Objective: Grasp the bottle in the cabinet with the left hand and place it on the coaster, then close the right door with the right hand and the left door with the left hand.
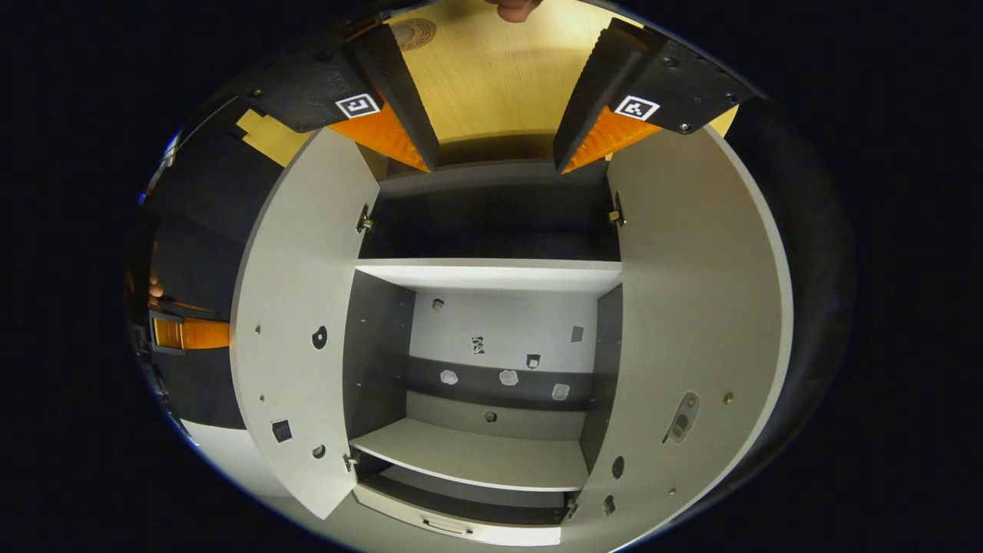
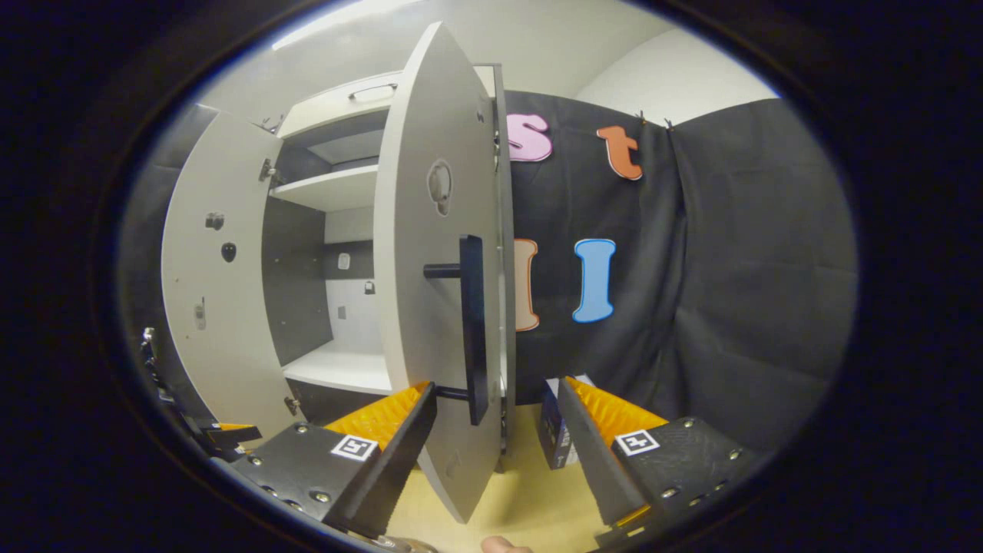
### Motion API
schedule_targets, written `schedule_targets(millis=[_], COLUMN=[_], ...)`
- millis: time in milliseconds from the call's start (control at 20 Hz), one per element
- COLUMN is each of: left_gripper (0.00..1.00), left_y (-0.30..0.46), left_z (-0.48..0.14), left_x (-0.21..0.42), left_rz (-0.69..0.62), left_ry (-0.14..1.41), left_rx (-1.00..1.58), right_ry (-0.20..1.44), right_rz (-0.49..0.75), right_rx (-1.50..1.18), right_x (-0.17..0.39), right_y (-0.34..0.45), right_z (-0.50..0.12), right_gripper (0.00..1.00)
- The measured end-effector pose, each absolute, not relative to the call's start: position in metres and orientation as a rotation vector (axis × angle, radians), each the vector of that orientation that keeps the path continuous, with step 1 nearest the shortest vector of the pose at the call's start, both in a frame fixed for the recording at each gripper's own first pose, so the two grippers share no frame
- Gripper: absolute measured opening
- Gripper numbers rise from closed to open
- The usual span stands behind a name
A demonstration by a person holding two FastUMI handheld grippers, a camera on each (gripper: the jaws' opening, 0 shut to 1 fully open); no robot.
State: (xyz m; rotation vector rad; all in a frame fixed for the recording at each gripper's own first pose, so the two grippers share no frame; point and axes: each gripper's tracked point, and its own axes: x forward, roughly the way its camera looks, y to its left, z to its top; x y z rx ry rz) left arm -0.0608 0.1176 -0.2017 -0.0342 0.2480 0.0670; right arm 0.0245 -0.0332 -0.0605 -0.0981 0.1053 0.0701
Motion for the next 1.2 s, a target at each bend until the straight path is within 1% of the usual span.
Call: schedule_targets(millis=[50,100,250,300,350,400,650,700,750,850,900,1050,1100,1150,1200], left_gripper=[0.95,0.95,0.95,0.95,0.95,0.95,0.95,0.95,0.95,0.95,0.95,0.95,0.95,0.95,0.95], left_y=[0.117,0.118,0.123,0.125,0.126,0.126,0.14,0.143,0.145,0.149,0.152,0.157,0.157,0.158,0.158], left_z=[-0.2,-0.199,-0.201,-0.202,-0.203,-0.202,-0.205,-0.204,-0.203,-0.203,-0.202,-0.204,-0.204,-0.206,-0.205], left_x=[-0.063,-0.064,-0.069,-0.071,-0.072,-0.076,-0.084,-0.084,-0.084,-0.087,-0.089,-0.093,-0.094,-0.094,-0.095], left_rz=[0.067,0.07,0.087,0.093,0.093,0.095,0.128,0.136,0.141,0.153,0.159,0.176,0.179,0.18,0.182], left_ry=[0.241,0.236,0.24,0.242,0.242,0.241,0.243,0.239,0.236,0.232,0.231,0.232,0.233,0.234,0.234], left_rx=[-0.041,-0.045,-0.044,-0.045,-0.047,-0.048,-0.052,-0.054,-0.059,-0.067,-0.068,-0.077,-0.081,-0.086,-0.09], right_ry=[0.108,0.112,0.114,0.118,0.121,0.123,0.128,0.13,0.132,0.145,0.149,0.149,0.149,0.15,0.148], right_rz=[0.08,0.093,0.121,0.134,0.148,0.162,0.228,0.248,0.268,0.28,0.287,0.298,0.3,0.3,0.299], right_rx=[-0.099,-0.101,-0.104,-0.106,-0.108,-0.111,-0.123,-0.12,-0.119,-0.134,-0.142,-0.154,-0.156,-0.155,-0.154], right_x=[0.025,0.026,0.03,0.032,0.033,0.035,0.038,0.037,0.037,0.037,0.036,0.033,0.032,0.031,0.03], right_y=[-0.032,-0.03,-0.024,-0.017,-0.008,0.003,0.032,0.039,0.046,0.053,0.057,0.061,0.061,0.061,0.061], right_z=[-0.06,-0.062,-0.065,-0.066,-0.066,-0.068,-0.073,-0.075,-0.076,-0.083,-0.086,-0.087,-0.088,-0.088,-0.087], right_gripper=[0.97,0.93,0.93,0.97,0.97,0.93,0.93,0.97,0.96,0.96,0.93,0.93,0.97,0.93,0.93])
